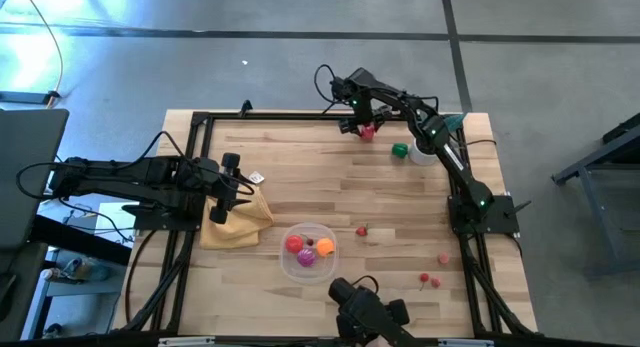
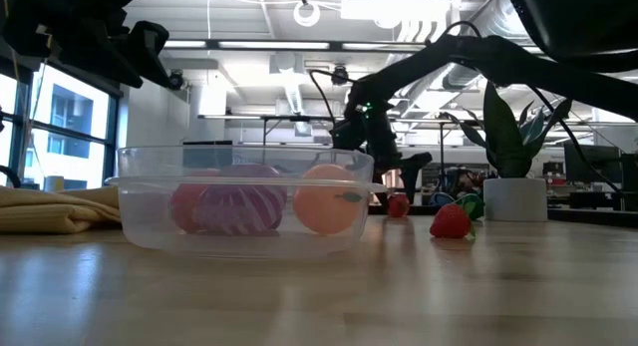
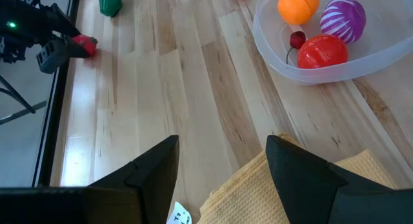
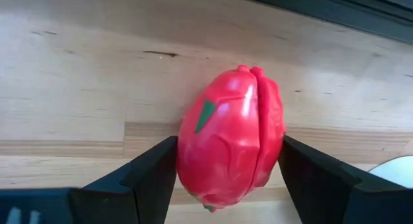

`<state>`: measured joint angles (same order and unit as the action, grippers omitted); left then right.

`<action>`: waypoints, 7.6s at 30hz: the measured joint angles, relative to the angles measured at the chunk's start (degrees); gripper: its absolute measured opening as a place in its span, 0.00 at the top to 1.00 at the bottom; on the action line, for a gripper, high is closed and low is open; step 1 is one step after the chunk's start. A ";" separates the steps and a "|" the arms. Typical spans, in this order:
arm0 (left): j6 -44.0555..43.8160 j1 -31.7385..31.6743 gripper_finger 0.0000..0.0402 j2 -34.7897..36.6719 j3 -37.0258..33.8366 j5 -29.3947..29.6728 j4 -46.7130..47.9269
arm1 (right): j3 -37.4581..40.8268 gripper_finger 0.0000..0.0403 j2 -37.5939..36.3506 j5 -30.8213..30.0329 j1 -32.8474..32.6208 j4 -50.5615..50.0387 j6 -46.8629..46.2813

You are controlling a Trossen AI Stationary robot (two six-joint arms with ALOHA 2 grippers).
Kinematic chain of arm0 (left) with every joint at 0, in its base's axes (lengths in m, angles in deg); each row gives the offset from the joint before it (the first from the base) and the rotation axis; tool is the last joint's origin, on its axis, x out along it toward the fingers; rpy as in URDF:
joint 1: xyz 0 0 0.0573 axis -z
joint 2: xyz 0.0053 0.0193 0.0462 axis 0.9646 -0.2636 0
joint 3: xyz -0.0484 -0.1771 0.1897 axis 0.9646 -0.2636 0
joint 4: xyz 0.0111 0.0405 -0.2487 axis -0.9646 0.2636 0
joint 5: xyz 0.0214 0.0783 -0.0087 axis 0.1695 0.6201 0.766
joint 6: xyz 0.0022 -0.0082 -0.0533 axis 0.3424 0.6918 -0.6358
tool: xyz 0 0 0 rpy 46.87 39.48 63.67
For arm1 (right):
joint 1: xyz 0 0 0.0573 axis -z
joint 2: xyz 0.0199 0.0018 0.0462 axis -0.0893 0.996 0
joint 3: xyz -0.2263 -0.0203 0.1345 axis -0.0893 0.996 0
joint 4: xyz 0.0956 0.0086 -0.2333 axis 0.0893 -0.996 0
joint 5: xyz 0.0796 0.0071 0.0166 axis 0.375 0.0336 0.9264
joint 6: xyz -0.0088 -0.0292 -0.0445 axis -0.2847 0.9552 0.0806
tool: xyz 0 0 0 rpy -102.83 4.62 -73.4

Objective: Pick and placing Produce into tupperware
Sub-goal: Put the red dragon fruit into the transparent bin, then put the red strawberry into the transparent bin

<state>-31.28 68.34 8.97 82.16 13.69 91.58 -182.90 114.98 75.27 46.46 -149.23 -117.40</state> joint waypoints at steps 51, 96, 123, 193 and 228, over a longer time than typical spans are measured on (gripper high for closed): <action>0.01 0.00 0.45 -0.01 -0.01 -0.01 0.01 | 7.61 0.48 -0.63 -0.63 -0.16 8.09 7.95; 0.01 0.00 0.45 -0.02 0.00 -0.01 0.02 | 7.65 0.50 -43.08 7.06 -39.62 24.78 28.09; -0.01 0.00 0.45 -0.02 0.00 0.00 -0.01 | 49.59 0.50 -36.67 9.66 -48.42 67.89 30.57; 0.00 0.00 0.45 -0.02 0.00 -0.01 -0.01 | 56.11 0.38 -47.83 3.66 -49.66 61.24 31.98; -0.01 0.00 0.45 0.00 0.00 -0.01 0.01 | 68.92 0.38 -50.23 -9.39 -59.52 50.47 10.18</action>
<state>-31.29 68.34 8.97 82.16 13.68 91.59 -113.99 64.75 65.88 -13.05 -98.76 -107.22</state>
